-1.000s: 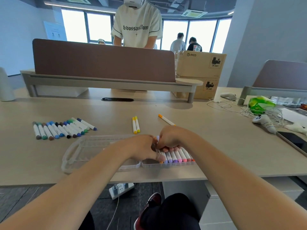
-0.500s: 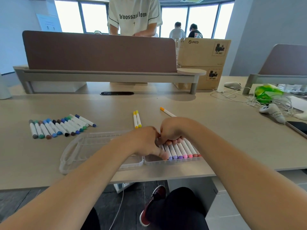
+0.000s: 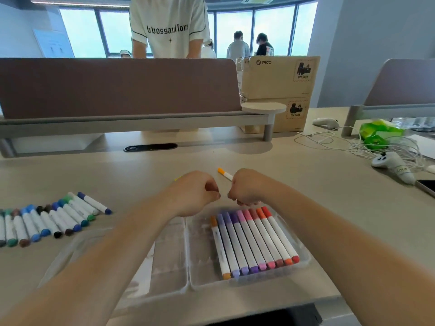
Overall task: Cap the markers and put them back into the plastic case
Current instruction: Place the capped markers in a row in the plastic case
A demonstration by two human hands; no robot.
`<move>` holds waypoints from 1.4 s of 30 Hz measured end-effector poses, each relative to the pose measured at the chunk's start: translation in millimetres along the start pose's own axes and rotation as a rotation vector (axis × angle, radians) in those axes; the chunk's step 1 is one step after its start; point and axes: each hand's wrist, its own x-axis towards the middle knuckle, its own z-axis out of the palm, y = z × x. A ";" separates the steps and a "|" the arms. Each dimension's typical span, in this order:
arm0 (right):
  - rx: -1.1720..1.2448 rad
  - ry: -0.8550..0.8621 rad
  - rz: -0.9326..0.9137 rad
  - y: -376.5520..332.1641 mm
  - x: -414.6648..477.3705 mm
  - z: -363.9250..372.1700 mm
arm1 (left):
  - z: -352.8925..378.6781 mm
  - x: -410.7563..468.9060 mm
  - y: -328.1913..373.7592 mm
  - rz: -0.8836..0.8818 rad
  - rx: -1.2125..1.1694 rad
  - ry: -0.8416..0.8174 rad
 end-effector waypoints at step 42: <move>0.063 -0.248 -0.012 -37.3 -97.4 19.7 | 17.0 -94.8 -9.1 0.076 0.063 -0.223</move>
